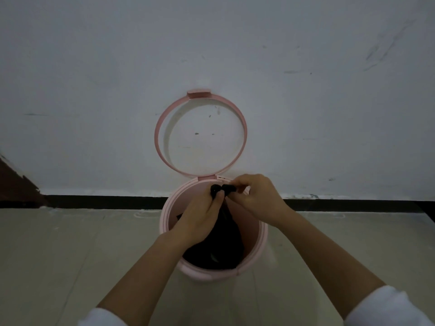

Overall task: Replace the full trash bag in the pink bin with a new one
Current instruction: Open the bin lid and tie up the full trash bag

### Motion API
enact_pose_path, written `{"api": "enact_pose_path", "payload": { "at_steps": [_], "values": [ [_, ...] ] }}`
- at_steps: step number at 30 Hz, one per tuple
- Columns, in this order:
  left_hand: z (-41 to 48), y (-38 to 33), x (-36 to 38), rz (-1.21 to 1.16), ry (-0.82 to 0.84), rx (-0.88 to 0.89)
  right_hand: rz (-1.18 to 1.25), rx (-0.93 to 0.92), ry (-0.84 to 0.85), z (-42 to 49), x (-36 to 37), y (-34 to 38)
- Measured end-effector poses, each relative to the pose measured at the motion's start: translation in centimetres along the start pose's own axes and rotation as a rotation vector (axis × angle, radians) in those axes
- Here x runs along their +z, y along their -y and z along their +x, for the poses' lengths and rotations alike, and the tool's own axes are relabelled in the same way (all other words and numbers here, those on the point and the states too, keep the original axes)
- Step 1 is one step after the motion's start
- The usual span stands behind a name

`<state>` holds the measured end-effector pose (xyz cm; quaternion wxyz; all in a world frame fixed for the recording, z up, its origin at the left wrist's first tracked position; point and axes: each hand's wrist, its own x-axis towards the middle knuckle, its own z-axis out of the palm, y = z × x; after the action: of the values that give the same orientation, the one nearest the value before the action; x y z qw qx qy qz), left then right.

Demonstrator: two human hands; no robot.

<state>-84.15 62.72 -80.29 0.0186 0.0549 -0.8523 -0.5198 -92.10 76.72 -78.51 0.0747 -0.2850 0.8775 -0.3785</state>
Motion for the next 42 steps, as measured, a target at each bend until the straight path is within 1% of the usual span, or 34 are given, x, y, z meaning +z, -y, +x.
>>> {"api": "enact_pose_path", "payload": {
  "at_steps": [2, 3, 4, 5, 6, 7, 8, 9, 11, 13, 15, 16, 17, 19, 20, 23, 24, 25, 27, 30, 32, 35, 38, 40, 42],
  "values": [
    [0.2, 0.1, -0.3, -0.118, -0.016, -0.057, -0.011, -0.037, -0.078, -0.3, 0.2, 0.2],
    [0.3, 0.3, -0.5, -0.182, -0.024, -0.097, -0.015, -0.05, -0.089, -0.5, 0.1, 0.2],
    [0.4, 0.3, -0.9, -0.256, -0.021, -0.139, 0.004, -0.051, -0.063, -0.8, 0.0, 0.3],
    [0.4, 0.3, -1.3, -0.33, -0.004, -0.178, 0.052, -0.035, 0.005, -1.1, -0.2, 0.3],
    [0.4, 0.3, -1.7, -0.374, 0.025, -0.199, 0.103, -0.003, 0.112, -1.4, -0.2, 0.3],
    [0.3, 0.5, -2.1, -0.36, 0.047, -0.193, 0.127, 0.033, 0.219, -1.6, -0.3, 0.1],
    [0.3, 0.9, -2.5, -0.275, 0.057, -0.155, 0.121, 0.055, 0.278, -1.6, -0.3, -0.1],
    [0.4, 1.2, -2.8, -0.126, 0.055, -0.099, 0.105, 0.072, 0.274, -1.3, -0.1, -0.6],
    [0.7, 1.8, -2.9, 0.243, 0.027, 0.043, 0.119, 0.09, 0.178, -0.6, 0.5, -1.2],
    [0.6, 1.7, -2.7, 0.533, -0.065, 0.265, 0.282, 0.113, 0.16, 0.1, 1.7, -1.1],
    [0.6, 2.0, -2.4, 0.66, -0.201, 0.515, 0.418, 0.129, 0.218, 0.6, 3.3, -1.2],
    [0.5, 2.4, -2.3, 0.677, -0.284, 0.592, 0.453, 0.156, 0.238, 0.7, 4.1, -1.3],
    [0.4, 3.0, -2.1, 0.676, -0.366, 0.623, 0.488, 0.199, 0.252, 0.9, 4.6, -1.4],
    [0.1, 4.0, -1.6, 0.629, -0.469, 0.577, 0.582, 0.272, 0.256, 1.0, 5.1, -1.4],
    [0.0, 4.5, -1.4, 0.606, -0.491, 0.545, 0.66, 0.286, 0.242, 1.0, 5.3, -1.3],
    [0.0, 5.2, -1.2, 0.572, -0.482, 0.523, 0.983, 0.325, 0.153, 1.0, 5.4, -1.0],
    [-0.1, 5.2, -1.2, 0.536, -0.472, 0.514, 1.031, 0.322, 0.149, 1.0, 5.3, -1.1],
    [-0.2, 5.2, -1.2, 0.48, -0.459, 0.482, 1.027, 0.321, 0.151, 0.9, 5.3, -1.2],
    [-0.4, 4.9, -1.2, 0.332, -0.456, 0.371, 0.98, 0.339, 0.087, 0.9, 5.5, -1.6],
    [-0.4, 4.7, -0.9, 0.134, -0.503, 0.137, 0.83, 0.362, -0.085, 1.5, 6.3, -2.2],
    [-0.4, 5.4, -0.7, 0.048, -0.533, -0.012, 0.696, 0.418, -0.218, 2.0, 6.4, -2.8],
    [-0.8, 7.7, -1.1, 0.066, -0.562, -0.152, 0.487, 0.523, -0.387, 2.5, 6.1, -5.8],
    [-1.8, 10.0, -1.6, 0.158, -0.577, -0.266, 0.327, 0.617, -0.449, 2.4, 5.7, -8.6],
    [-2.3, 10.7, -1.6, 0.183, -0.567, -0.288, 0.266, 0.637, -0.467, 2.4, 5.3, -9.5],
    [-2.6, 10.2, -1.8, 0.21, -0.548, -0.264, 0.237, 0.624, -0.498, 2.5, 4.4, -9.9]
  ]
}}
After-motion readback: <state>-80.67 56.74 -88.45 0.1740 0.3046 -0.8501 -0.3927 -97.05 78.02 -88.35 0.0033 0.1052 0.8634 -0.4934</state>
